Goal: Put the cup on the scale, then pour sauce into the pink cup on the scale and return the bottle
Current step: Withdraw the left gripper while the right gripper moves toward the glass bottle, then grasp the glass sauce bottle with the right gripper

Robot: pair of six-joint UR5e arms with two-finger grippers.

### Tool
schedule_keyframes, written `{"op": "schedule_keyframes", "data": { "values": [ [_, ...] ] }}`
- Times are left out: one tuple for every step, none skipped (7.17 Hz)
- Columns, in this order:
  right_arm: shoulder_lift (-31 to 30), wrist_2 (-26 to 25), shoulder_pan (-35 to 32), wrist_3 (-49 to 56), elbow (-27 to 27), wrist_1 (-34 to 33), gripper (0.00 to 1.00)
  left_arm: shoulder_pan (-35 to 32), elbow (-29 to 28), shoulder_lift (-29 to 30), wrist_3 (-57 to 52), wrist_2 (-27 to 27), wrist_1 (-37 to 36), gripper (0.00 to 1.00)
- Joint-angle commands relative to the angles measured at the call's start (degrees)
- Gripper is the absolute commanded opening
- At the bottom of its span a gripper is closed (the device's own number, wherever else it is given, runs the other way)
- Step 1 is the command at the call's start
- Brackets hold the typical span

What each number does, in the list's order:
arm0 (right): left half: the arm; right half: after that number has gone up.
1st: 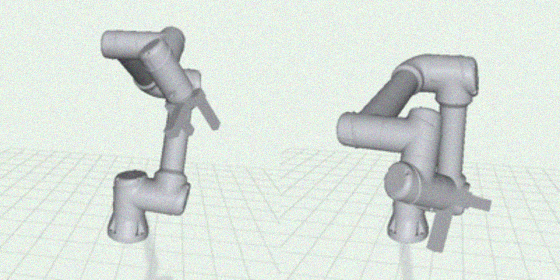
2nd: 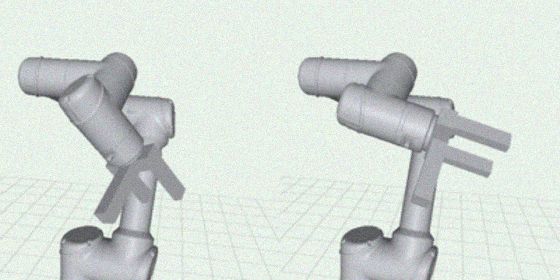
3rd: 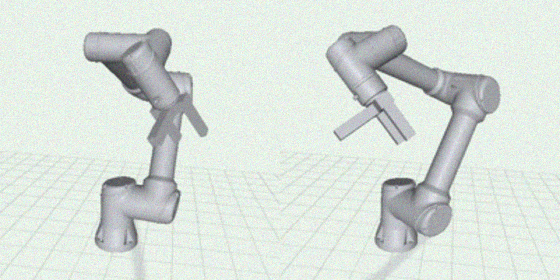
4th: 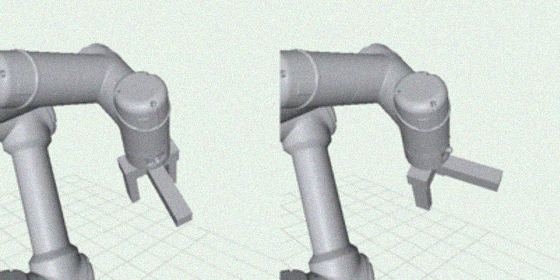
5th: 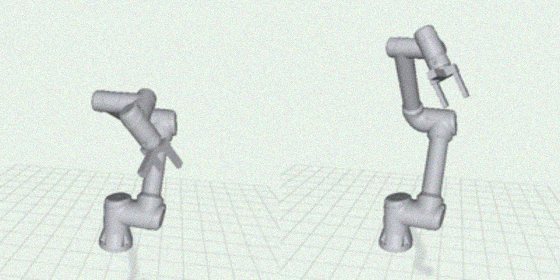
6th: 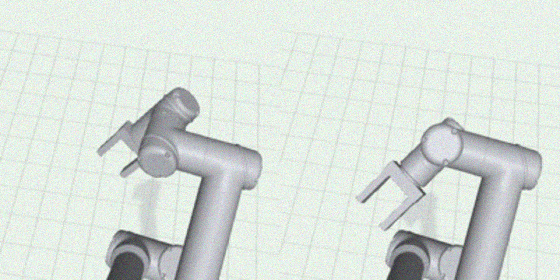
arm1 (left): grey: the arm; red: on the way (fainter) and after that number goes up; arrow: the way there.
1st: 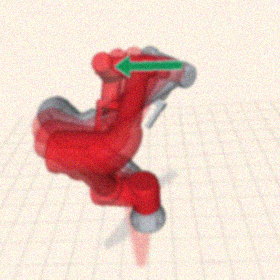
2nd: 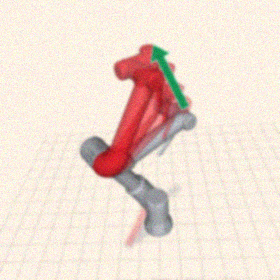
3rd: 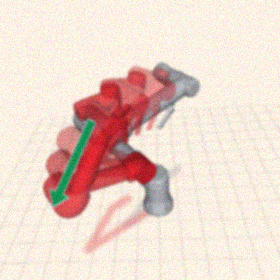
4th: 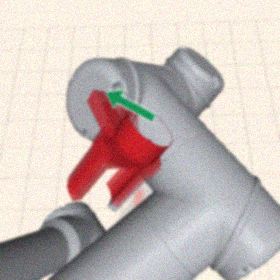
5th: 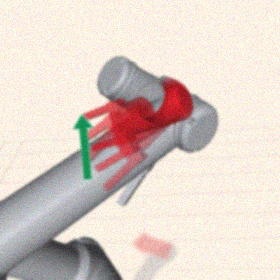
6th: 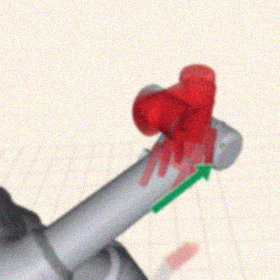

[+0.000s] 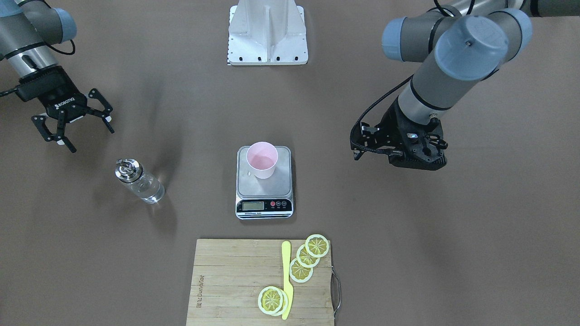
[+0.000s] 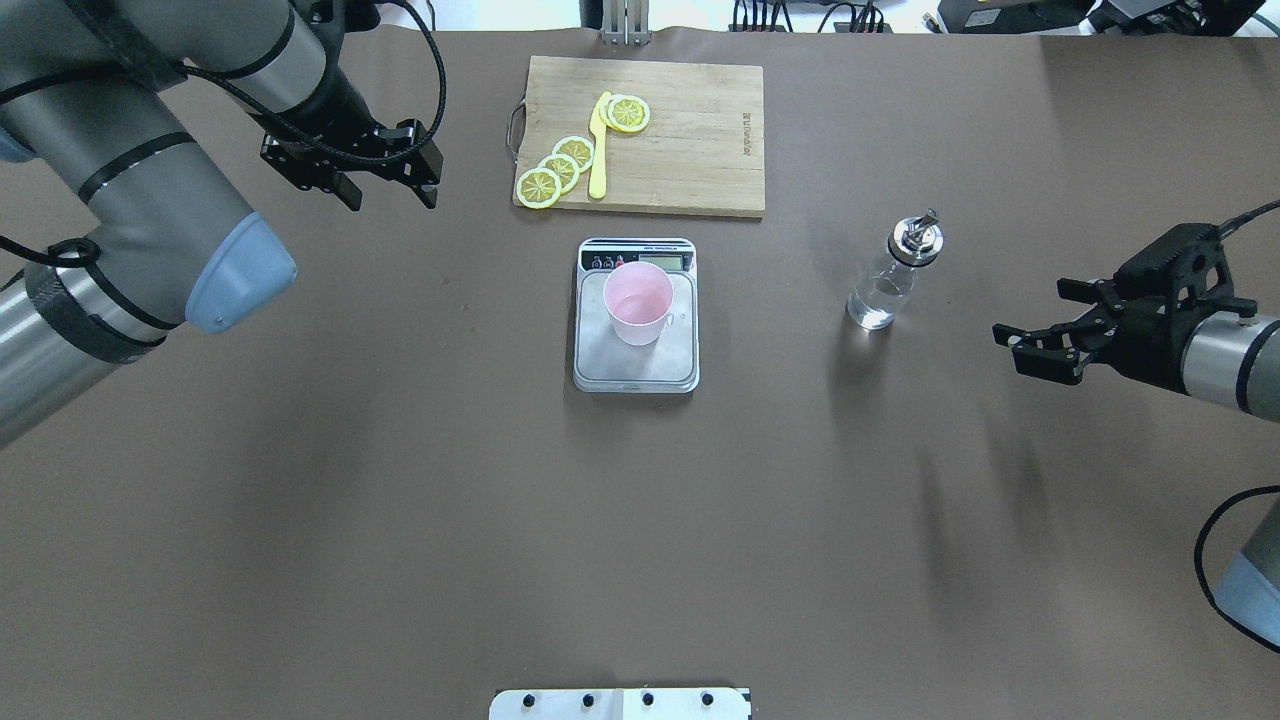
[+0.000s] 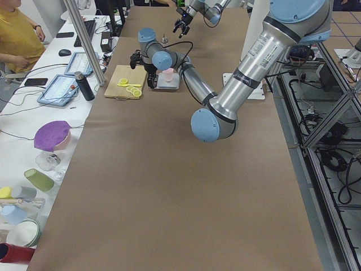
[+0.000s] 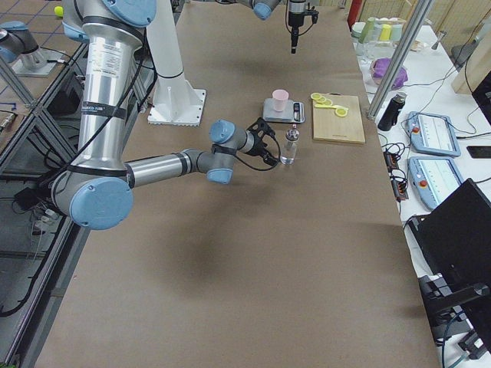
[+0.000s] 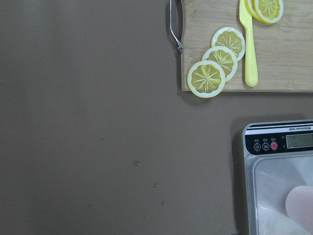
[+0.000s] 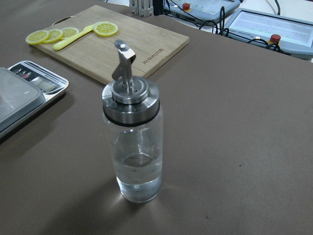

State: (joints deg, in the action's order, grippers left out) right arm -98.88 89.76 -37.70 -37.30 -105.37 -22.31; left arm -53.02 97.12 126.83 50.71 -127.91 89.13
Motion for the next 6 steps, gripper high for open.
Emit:
{"op": "schedule_keyframes", "data": {
  "values": [
    [1.6,-4.3,3.5,-1.3,0.2,0.0,1.00,-0.2,0.0,-0.2,0.0,-0.1,0.1,0.83],
    [2.6,-7.2,5.9,-1.7,0.6,0.0,1.00,-0.2,-0.1,-0.2,0.0,0.0,0.0,0.83],
    [6.6,-7.8,6.5,-1.7,4.3,0.1,1.00,-0.2,-0.3,-0.2,0.0,0.0,0.1,0.83],
    [9.5,-7.6,6.4,-1.6,7.4,0.2,0.99,-0.2,-0.4,-0.2,0.0,0.1,0.1,0.82],
    [9.6,-7.3,6.2,-1.0,7.5,0.2,0.99,-0.2,-0.4,-0.2,0.0,0.2,0.0,0.82],
    [9.6,-7.3,6.2,-0.8,7.7,0.2,0.99,-0.2,-0.4,-0.2,0.0,0.3,0.1,0.82]
  ]
}}
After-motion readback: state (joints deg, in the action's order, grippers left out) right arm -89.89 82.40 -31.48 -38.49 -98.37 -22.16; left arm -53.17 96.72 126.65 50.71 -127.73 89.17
